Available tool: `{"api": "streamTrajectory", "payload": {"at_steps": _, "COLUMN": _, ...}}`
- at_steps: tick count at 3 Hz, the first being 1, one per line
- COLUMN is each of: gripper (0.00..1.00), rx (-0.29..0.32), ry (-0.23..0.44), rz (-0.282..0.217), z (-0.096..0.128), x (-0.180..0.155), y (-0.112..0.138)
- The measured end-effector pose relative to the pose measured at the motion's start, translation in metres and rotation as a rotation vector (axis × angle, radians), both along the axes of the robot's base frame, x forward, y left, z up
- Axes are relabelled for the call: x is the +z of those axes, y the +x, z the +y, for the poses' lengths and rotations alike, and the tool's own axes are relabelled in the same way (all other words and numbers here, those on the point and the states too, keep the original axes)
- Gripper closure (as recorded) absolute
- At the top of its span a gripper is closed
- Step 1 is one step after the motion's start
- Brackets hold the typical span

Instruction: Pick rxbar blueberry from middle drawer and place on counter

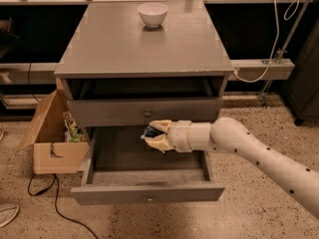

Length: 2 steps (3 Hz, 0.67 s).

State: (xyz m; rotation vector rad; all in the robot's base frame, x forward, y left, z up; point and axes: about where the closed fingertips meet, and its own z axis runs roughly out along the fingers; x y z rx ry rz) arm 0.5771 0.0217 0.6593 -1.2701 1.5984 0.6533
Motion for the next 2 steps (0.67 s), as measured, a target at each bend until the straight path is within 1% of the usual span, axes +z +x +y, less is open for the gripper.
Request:
{"api": "streamTrajectory", "payload": {"at_steps": 1, "gripper": 1.00, "rx": -0.005, "ry": 0.004, "rz": -0.011, "z": -0.002, "x": 0.010, "y": 0.000}}
{"api": "streamTrajectory", "payload": {"at_steps": 2, "gripper": 1.00, "rx": -0.029, "ry": 0.025, "rz": -0.073, "z": -0.010, "x": 0.065, "y": 0.002}}
